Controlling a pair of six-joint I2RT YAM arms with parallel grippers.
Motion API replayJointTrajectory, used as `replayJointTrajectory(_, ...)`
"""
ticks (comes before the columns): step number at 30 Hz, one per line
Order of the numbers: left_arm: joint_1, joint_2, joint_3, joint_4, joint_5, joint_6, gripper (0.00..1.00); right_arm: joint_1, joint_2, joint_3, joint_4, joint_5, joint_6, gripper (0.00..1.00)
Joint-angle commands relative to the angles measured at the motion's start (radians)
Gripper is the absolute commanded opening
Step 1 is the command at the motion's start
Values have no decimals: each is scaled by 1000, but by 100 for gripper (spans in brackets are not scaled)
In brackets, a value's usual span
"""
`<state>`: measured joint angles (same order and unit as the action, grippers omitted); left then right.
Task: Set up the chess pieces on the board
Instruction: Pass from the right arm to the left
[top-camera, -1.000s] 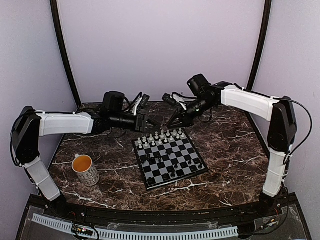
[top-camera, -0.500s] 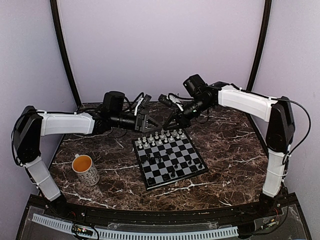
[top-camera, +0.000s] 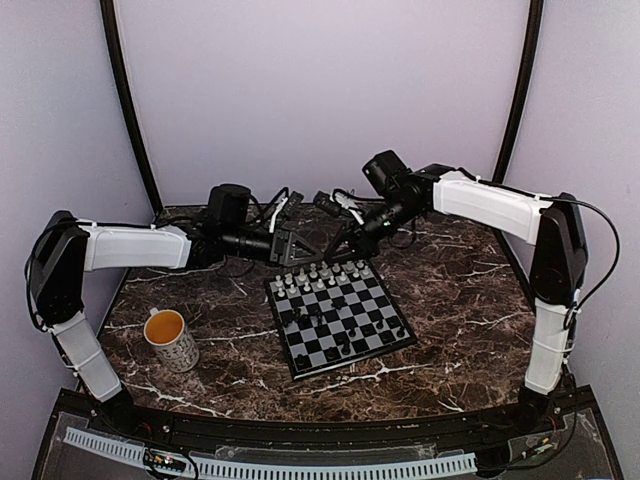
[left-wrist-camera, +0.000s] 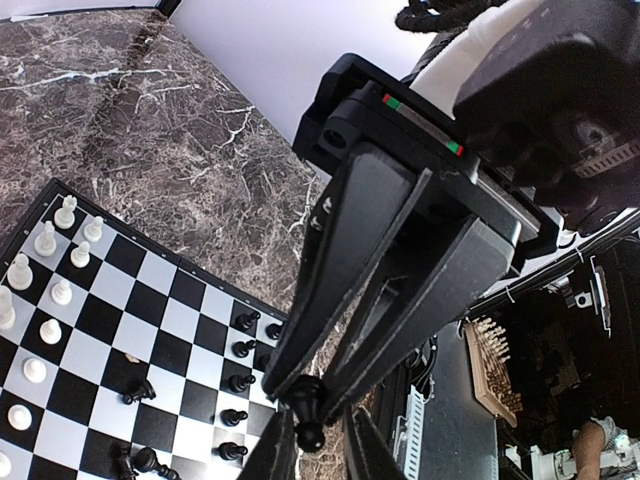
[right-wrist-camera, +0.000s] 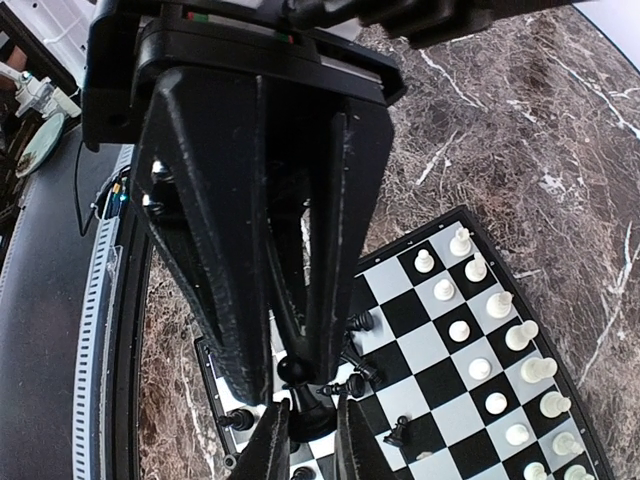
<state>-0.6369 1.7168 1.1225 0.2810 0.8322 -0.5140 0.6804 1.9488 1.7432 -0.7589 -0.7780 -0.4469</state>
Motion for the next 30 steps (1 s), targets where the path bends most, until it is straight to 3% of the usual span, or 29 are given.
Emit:
replayJointTrajectory(1, 5, -5, 15, 12, 18, 2, 19, 16, 7, 32, -11, -8, -15, 13)
replayJointTrajectory(8, 4, -1, 16, 10, 20, 1, 7, 18, 6, 33, -13, 4, -14, 16)
replayJointTrajectory(14, 4, -2, 45, -74, -14, 74, 4, -21, -87, -55, -45, 42, -76, 37)
replayJointTrajectory(21, -56, 32, 256, -516, -213, 353, 3, -194, -236, -262, -87, 70, -151, 44)
replayJointTrajectory(25, -121, 87, 386, -746, -374, 534, 3, -251, -331, -429, 32, 157, -137, 45)
replayJointTrajectory(30, -202, 138, 482, -952, -557, 619, 2, -264, -368, -565, 148, 241, -129, 45)
